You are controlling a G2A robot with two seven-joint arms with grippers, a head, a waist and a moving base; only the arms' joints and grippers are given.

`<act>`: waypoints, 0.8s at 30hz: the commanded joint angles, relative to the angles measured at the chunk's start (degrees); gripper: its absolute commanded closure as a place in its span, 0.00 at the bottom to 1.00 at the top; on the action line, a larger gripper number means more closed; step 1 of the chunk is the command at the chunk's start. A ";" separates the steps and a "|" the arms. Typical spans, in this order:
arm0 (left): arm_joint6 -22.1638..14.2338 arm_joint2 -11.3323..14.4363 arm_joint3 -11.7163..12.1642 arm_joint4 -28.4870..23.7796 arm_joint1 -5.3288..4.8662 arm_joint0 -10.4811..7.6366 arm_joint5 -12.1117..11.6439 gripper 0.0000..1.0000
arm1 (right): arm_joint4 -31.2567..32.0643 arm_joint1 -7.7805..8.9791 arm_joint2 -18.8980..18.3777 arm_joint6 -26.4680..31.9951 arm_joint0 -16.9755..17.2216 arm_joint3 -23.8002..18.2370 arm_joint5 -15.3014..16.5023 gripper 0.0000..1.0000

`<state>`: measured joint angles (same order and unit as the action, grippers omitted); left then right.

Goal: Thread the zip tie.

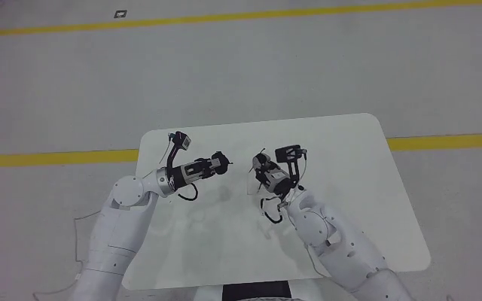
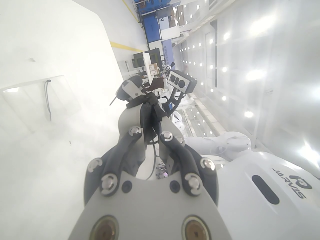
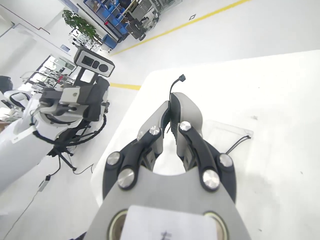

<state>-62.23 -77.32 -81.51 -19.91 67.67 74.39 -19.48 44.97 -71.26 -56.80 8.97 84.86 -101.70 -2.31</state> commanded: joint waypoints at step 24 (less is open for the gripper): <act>0.00 0.00 0.00 0.00 0.00 0.00 0.00 1.00 | 14.45 -0.64 3.68 -12.04 3.98 -6.08 -2.93 1.00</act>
<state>-62.23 -77.31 -81.51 -19.91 67.67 74.39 -19.48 59.14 -71.79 -53.33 -2.41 88.80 -107.95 -4.83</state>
